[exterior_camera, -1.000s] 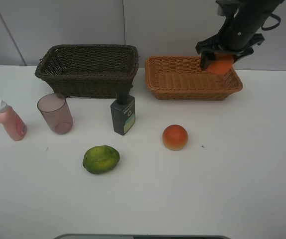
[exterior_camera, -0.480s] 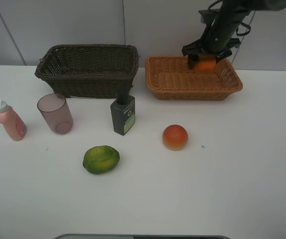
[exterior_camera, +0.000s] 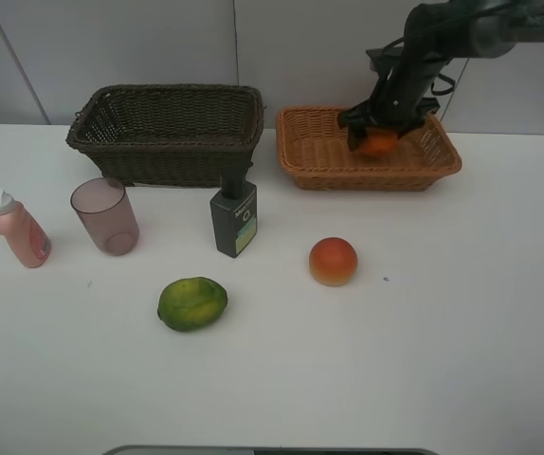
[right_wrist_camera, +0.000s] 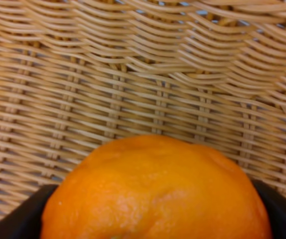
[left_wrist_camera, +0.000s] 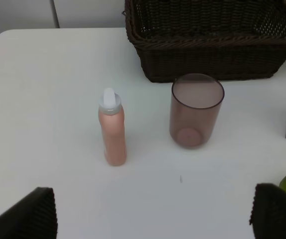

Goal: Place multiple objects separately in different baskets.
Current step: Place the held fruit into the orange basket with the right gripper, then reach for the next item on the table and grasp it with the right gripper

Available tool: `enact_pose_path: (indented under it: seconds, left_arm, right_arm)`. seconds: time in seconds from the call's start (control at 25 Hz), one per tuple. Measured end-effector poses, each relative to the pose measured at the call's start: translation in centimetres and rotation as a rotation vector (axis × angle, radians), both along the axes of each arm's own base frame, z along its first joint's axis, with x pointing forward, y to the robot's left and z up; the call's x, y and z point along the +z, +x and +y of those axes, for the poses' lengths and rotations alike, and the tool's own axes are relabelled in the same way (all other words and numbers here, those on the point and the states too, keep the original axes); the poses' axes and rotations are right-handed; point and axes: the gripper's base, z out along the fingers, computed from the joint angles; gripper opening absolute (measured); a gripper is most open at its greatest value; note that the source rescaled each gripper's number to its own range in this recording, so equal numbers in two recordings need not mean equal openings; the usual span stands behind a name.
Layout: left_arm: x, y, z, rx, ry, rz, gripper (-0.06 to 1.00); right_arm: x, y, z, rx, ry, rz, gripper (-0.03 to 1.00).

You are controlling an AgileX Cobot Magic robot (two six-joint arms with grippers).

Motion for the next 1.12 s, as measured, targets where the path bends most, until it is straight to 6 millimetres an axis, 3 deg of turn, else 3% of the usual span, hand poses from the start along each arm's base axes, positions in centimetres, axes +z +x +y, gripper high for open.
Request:
enact_pose_path:
  seconds: [0.32, 0.48, 0.64, 0.88, 1.12]
  left_arm:
    - [0.0, 0.0, 0.0, 0.000, 0.000, 0.000, 0.99]
    - [0.0, 0.0, 0.0, 0.000, 0.000, 0.000, 0.99]
    - [0.0, 0.0, 0.0, 0.000, 0.000, 0.000, 0.99]
    - [0.0, 0.0, 0.0, 0.000, 0.000, 0.000, 0.99]
    - [0.0, 0.0, 0.0, 0.000, 0.000, 0.000, 0.99]
  right_arm:
    - [-0.4, 0.4, -0.4, -0.065, 0.026, -0.023, 0.60]
    - [-0.4, 0.5, -0.4, -0.065, 0.028, -0.035, 0.91]
    - [0.3, 0.5, -0.4, -0.065, 0.031, -0.047, 0.99]
    - [4.2, -0.6, -0.6, -0.071, 0.026, -0.044, 1.00]
    - [8.3, -3.6, 0.4, -0.089, 0.020, 0.006, 1.00]
